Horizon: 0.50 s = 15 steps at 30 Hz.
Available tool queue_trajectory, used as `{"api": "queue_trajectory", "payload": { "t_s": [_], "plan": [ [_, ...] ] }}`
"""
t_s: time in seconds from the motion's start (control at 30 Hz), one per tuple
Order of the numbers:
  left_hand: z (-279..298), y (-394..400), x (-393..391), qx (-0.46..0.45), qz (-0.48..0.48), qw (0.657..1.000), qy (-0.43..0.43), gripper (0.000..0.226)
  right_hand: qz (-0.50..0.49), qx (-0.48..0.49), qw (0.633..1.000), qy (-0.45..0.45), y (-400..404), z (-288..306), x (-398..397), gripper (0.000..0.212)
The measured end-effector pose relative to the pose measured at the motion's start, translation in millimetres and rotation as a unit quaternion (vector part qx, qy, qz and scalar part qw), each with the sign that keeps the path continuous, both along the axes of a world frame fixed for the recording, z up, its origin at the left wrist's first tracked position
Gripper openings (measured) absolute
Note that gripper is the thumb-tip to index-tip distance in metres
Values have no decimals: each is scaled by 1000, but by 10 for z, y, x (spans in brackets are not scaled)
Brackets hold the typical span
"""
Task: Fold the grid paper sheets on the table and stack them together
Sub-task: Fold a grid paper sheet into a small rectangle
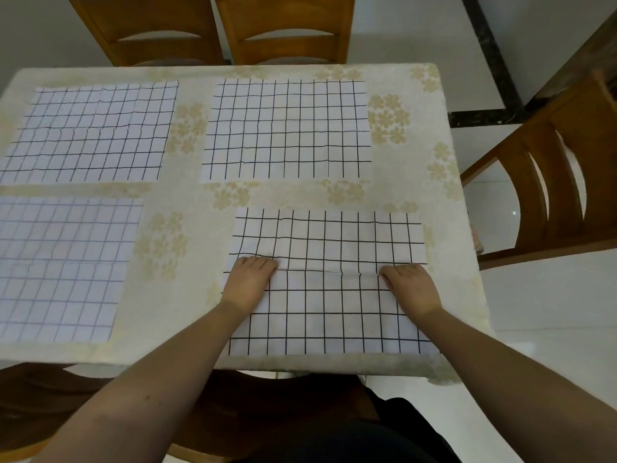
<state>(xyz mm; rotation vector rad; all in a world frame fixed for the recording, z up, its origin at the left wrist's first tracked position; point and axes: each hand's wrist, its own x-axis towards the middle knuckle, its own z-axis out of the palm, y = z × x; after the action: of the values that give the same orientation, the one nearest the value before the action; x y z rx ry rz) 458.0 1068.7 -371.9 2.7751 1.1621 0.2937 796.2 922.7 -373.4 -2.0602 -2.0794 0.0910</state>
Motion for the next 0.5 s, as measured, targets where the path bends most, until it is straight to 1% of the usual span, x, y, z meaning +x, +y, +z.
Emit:
{"api": "queue_trajectory", "payload": {
  "t_s": [0.07, 0.17, 0.2, 0.33, 0.5],
  "plan": [
    [20, 8, 6, -2, -5, 1000, -5, 34, -7, -13, 1000, 0, 3, 28, 9, 47],
    [21, 36, 5, 7, -18, 1000, -19, 20, -13, -21, 1000, 2, 13, 71, 4, 47],
    [23, 45, 4, 10, -20, 1000, -19, 19, -11, -21, 1000, 6, 12, 74, 3, 48],
    [26, 60, -28, 10, -36, 999, -3, 29, -11, -16, 1000, 19, -1, 68, 11, 53],
    [27, 70, -89, 7, -53, 999, 0, 28, -1, 0, 1000, 13, -45, 68, -1, 48]
  ]
}}
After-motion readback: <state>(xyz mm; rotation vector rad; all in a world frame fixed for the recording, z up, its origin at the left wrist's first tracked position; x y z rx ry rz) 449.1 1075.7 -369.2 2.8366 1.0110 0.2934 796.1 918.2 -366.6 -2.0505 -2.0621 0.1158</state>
